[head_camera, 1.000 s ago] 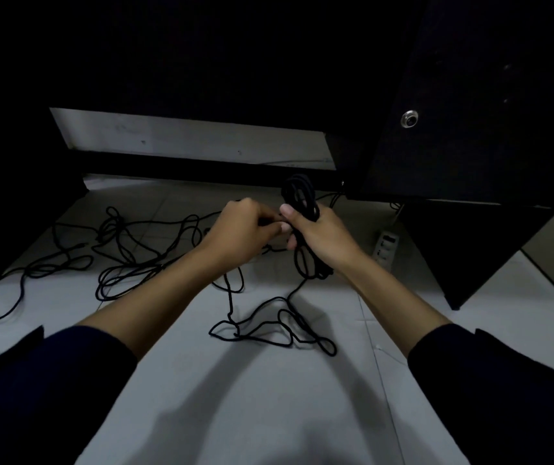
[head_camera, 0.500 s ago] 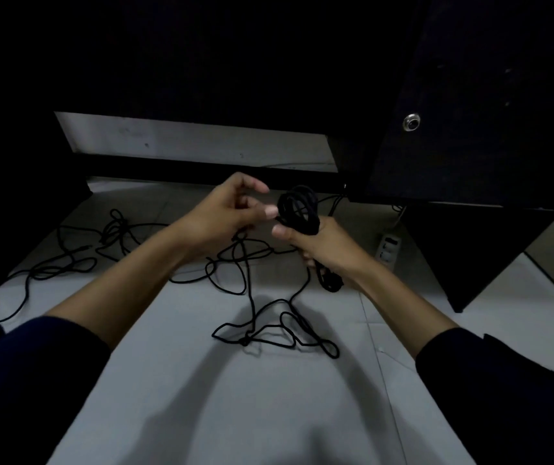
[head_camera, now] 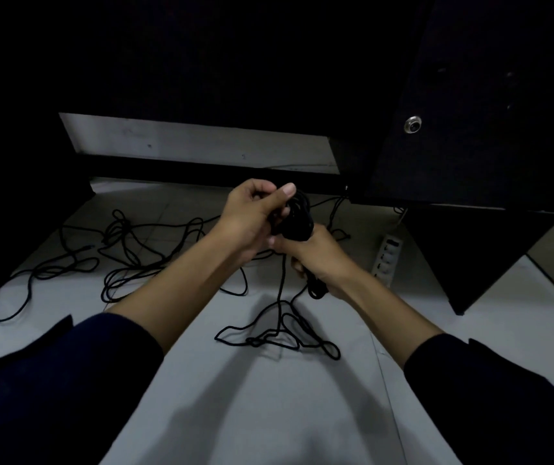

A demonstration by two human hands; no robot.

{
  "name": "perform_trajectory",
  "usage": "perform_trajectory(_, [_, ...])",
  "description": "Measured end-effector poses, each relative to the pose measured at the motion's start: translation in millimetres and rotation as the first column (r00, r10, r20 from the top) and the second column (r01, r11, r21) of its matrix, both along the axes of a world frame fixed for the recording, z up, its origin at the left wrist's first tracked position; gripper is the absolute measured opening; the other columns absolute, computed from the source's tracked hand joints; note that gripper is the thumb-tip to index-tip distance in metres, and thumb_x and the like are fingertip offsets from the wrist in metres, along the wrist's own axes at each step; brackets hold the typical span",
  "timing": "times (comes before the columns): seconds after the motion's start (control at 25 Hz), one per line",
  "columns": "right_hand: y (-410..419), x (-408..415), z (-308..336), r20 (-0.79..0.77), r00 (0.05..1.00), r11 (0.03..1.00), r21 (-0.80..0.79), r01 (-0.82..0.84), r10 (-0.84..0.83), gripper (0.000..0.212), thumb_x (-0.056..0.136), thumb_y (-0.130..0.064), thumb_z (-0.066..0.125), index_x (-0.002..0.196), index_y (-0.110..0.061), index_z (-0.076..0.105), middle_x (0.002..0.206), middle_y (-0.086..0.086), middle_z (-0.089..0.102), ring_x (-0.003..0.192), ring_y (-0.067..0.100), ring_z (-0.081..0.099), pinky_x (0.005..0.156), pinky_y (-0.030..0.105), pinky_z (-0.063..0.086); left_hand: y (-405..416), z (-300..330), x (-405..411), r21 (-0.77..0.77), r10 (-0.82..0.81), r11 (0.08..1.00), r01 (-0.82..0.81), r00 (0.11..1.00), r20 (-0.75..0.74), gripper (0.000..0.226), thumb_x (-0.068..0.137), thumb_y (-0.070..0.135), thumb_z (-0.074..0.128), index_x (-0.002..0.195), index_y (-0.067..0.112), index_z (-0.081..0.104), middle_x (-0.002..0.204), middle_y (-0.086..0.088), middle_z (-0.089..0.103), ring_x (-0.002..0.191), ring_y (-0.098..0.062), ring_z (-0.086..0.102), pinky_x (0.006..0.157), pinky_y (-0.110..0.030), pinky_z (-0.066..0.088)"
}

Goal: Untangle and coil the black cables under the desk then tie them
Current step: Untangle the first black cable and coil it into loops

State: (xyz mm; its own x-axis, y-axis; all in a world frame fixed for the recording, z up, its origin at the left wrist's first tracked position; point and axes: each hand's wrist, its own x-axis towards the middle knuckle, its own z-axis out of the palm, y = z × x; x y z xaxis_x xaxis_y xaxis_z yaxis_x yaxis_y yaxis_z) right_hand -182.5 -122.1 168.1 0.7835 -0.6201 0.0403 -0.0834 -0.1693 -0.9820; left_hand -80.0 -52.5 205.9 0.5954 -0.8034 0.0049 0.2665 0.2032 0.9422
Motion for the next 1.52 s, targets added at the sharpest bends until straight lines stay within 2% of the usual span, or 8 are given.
perform_trajectory(0.16, [-0.2,-3.5,1.1,-0.033,0.999,0.999,0.036,0.001,0.0,0.008,0.088,-0.024,0.067,0.082,-0.023,0.061,0.057,-0.004,0.048,0.042,0.007,0.038,0.041,0.022,0.033,1.5,-0.6,-1.0,0.022,0.04,0.999,-0.048,0.959,0.281,0.018,0.087,0.018,0.068,0.087,0.015,0.05,0.085,-0.005,0.057,0.071,-0.011,0.062,0.045,-0.025,0.047])
perform_trajectory(0.32, [-0.9,-3.6,3.3,-0.013,1.0,0.997,0.078,-0.004,0.005,0.013,0.092,-0.023,0.061,0.079,-0.025,0.061,0.061,-0.001,0.05,0.045,0.008,0.039,0.043,0.022,0.033,3.5,-9.5,-5.5,-0.041,0.213,0.959,-0.28,0.616,0.759,0.032,0.084,0.04,0.068,0.108,0.028,0.051,0.12,0.004,0.046,0.115,-0.012,0.045,0.091,-0.03,0.045])
perform_trajectory(0.48, [-7.9,-2.0,6.8,0.05,0.996,0.994,0.089,0.069,-0.073,0.017,0.091,-0.031,0.064,0.074,-0.026,0.065,0.059,-0.009,0.061,0.043,0.001,0.049,0.043,0.018,0.038,12.0,-23.5,-6.7,0.238,-0.103,0.971,0.004,0.909,0.405,0.06,0.088,0.066,0.039,0.124,0.018,0.045,0.121,-0.003,0.058,0.101,-0.01,0.062,0.086,-0.028,0.051])
perform_trajectory(0.68, [-19.8,-2.5,4.3,0.125,0.973,0.98,0.058,0.188,-0.194,0.027,0.087,-0.04,0.067,0.062,-0.028,0.065,0.058,-0.01,0.061,0.056,0.003,0.056,0.06,0.023,0.046,30.4,-53.5,-11.6,0.4,-0.44,0.873,0.277,0.801,0.405,0.039,0.102,0.039,0.036,0.087,0.012,0.06,0.07,0.0,0.054,0.063,-0.012,0.057,0.065,-0.022,0.052])
perform_trajectory(0.88, [-24.8,-2.0,6.3,0.196,0.927,0.947,0.066,0.314,-0.321,0.035,0.087,-0.045,0.065,0.056,-0.027,0.068,0.063,-0.005,0.068,0.068,0.012,0.066,0.078,0.033,0.049,30.2,-56.1,-28.4,0.33,-0.492,0.86,0.389,0.804,0.335,0.032,0.104,0.029,0.035,0.094,0.008,0.057,0.071,-0.001,0.055,0.063,-0.013,0.057,0.065,-0.029,0.052])
perform_trajectory(1.16, [-14.0,1.1,16.5,0.323,0.913,0.895,0.437,0.089,-0.248,0.022,0.091,-0.035,0.063,0.086,-0.014,0.058,0.06,-0.001,0.063,0.047,0.014,0.059,0.05,0.031,0.055,27.7,-82.4,-40.0,0.371,-0.539,0.828,0.42,0.779,0.32,0.032,0.103,0.028,0.036,0.094,0.006,0.058,0.077,-0.004,0.058,0.077,-0.016,0.061,0.079,-0.029,0.051])
perform_trajectory(1.36, [-18.2,-4.1,15.7,0.267,0.948,0.886,0.462,0.033,-0.174,0.024,0.088,-0.037,0.067,0.08,-0.018,0.055,0.046,-0.009,0.036,0.035,0.006,0.031,0.04,0.022,0.035,26.7,-91.0,-22.3,0.453,-0.565,0.819,0.352,0.628,0.535,0.033,0.101,0.034,0.04,0.081,0.013,0.056,0.076,0.001,0.057,0.075,-0.013,0.057,0.076,-0.027,0.047])
perform_trajectory(1.52, [-25.2,-9.4,18.8,0.197,0.975,0.905,0.424,0.01,-0.103,0.024,0.088,-0.037,0.066,0.084,-0.015,0.057,0.041,-0.01,0.031,0.031,0.004,0.025,0.037,0.021,0.026,35.8,-99.6,-3.4,0.601,-0.648,0.759,0.25,0.377,0.661,0.031,0.1,0.041,0.041,0.087,0.016,0.053,0.081,0.007,0.056,0.074,-0.001,0.053,0.069,-0.02,0.043])
